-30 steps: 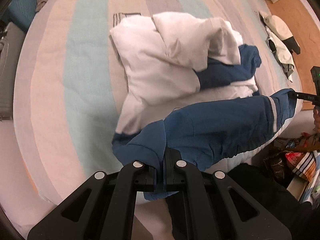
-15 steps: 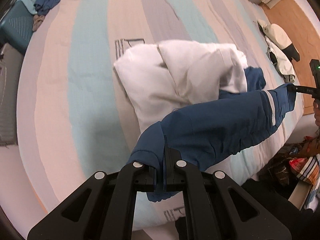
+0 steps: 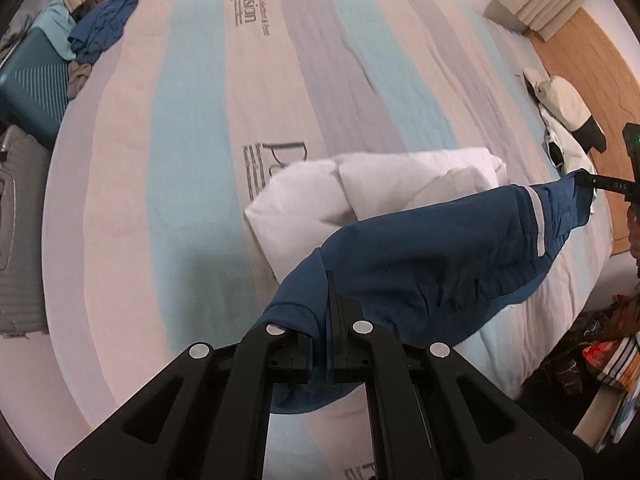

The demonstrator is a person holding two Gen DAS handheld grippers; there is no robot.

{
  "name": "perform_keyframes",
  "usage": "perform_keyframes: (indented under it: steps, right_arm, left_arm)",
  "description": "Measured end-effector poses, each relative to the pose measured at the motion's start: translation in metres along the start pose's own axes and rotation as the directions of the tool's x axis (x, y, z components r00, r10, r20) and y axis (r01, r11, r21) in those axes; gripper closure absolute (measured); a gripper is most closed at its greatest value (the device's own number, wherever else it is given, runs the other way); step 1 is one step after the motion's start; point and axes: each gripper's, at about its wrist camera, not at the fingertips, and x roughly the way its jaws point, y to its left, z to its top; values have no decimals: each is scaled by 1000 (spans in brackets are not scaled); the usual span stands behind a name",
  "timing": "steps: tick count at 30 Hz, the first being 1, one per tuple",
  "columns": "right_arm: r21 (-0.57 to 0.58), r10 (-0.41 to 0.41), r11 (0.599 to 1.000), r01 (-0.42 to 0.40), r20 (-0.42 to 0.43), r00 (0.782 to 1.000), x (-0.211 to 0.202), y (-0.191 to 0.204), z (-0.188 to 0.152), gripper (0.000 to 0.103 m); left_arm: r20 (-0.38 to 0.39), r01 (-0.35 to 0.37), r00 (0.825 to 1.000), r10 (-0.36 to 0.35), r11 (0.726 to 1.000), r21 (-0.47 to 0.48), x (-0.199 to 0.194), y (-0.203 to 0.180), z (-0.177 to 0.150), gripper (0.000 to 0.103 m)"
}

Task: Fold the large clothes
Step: 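Lower the held hem over the hood and sleeves with both tools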

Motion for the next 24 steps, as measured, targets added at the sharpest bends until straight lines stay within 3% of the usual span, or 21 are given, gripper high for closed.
perform_keyframes:
  steps: [11,24]
  right_arm:
    - [-3,-48,999,48,63,997,24,2,47,100]
    - [-8,-160,987,161,51,986,99,-1,64,100]
  left_arm:
    - [46,-23,999,26,998,-54,30,24,53,100]
    - [5,-54,998,55,993,-104,110,46,64,100]
